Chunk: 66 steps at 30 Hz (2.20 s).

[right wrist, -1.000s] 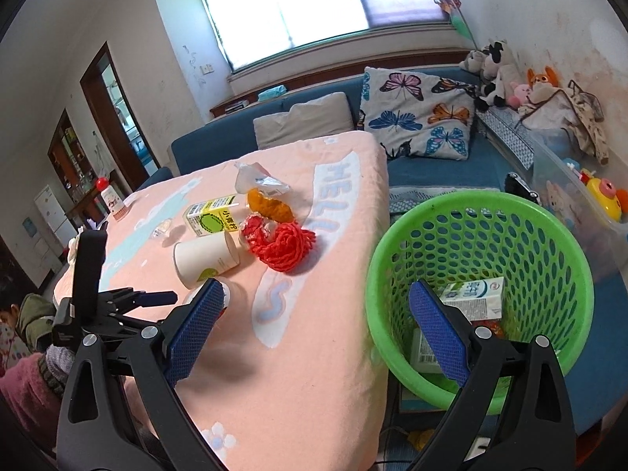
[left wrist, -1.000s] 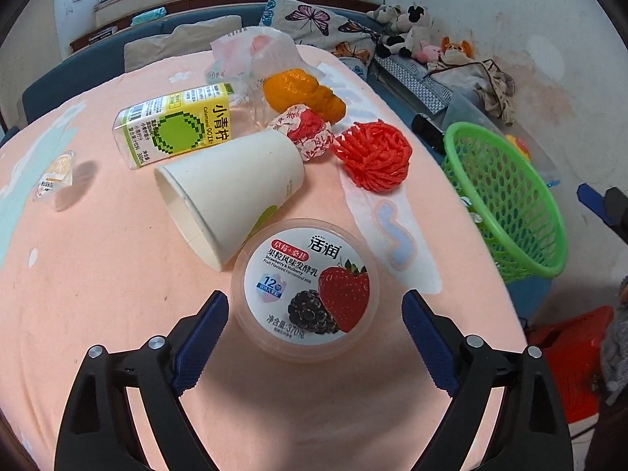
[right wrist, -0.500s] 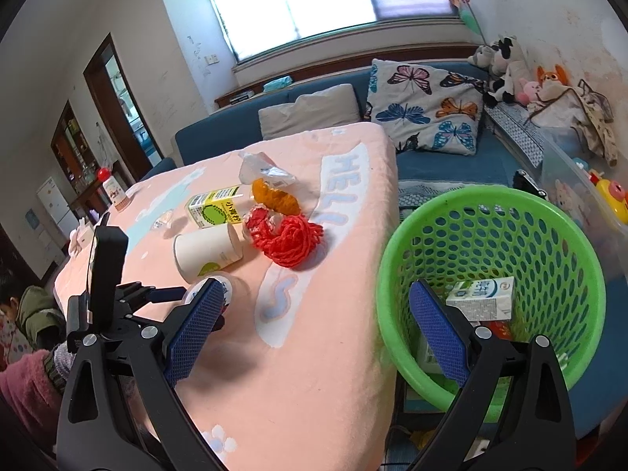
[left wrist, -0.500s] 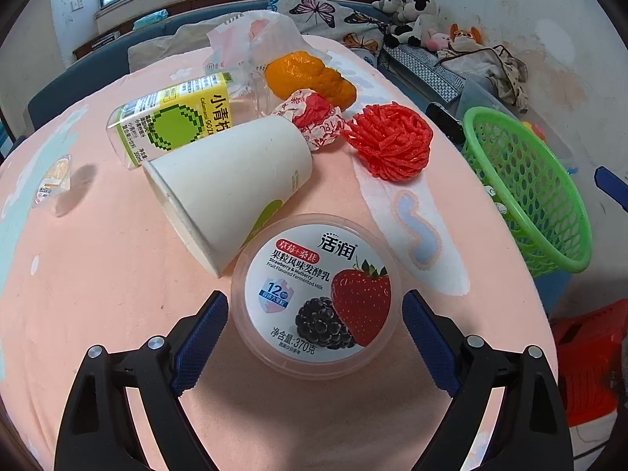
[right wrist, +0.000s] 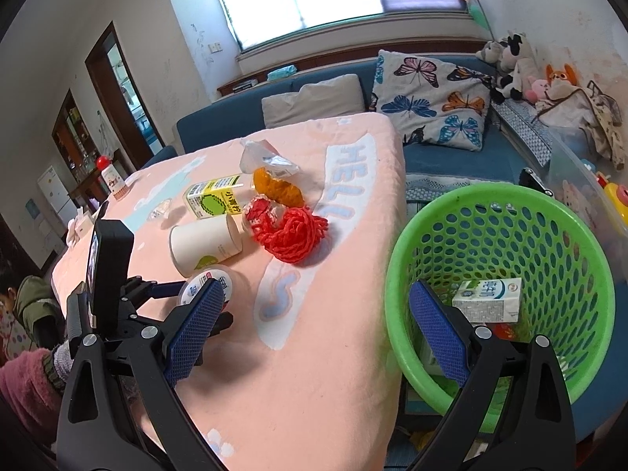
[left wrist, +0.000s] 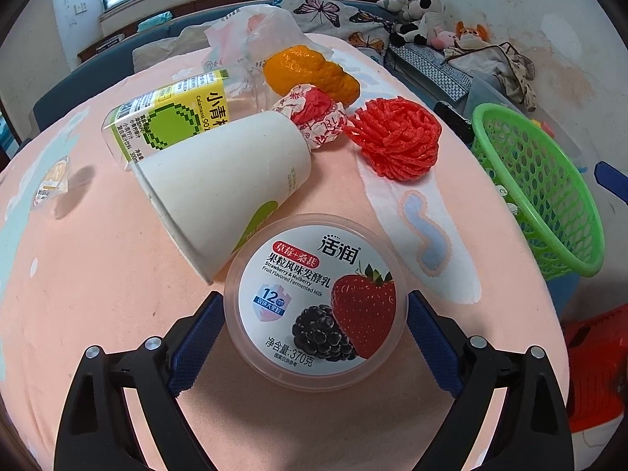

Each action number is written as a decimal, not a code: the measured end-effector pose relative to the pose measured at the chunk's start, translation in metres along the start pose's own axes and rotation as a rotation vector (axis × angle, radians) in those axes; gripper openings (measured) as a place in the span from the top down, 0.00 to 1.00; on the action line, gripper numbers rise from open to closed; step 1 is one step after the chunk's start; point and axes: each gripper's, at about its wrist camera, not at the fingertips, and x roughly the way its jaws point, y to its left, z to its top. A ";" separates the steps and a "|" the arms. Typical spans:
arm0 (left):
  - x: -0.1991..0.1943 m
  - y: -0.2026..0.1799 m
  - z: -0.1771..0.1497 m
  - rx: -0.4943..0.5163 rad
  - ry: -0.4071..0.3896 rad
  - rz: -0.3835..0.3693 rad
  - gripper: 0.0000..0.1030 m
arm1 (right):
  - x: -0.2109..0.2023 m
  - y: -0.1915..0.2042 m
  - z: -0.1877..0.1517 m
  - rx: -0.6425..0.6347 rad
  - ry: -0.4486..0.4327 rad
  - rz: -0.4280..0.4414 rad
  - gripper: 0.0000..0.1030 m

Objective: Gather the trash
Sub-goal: 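Grasp the strawberry yogurt cup with the left tool while the right tool grasps the red mesh ball, then carry both items over the green basket and open both tools to drop them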

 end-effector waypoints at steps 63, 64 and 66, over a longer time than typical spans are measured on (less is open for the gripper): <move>-0.088 0.018 0.049 -0.072 -0.162 -0.159 0.15 | 0.057 -0.016 0.027 -0.026 0.048 -0.049 0.55; -0.087 0.014 0.051 -0.065 -0.162 -0.166 0.15 | 0.050 -0.024 0.025 -0.016 0.042 -0.066 0.55; -0.085 0.003 0.056 -0.049 -0.161 -0.182 0.15 | 0.038 -0.035 0.023 0.000 0.031 -0.097 0.55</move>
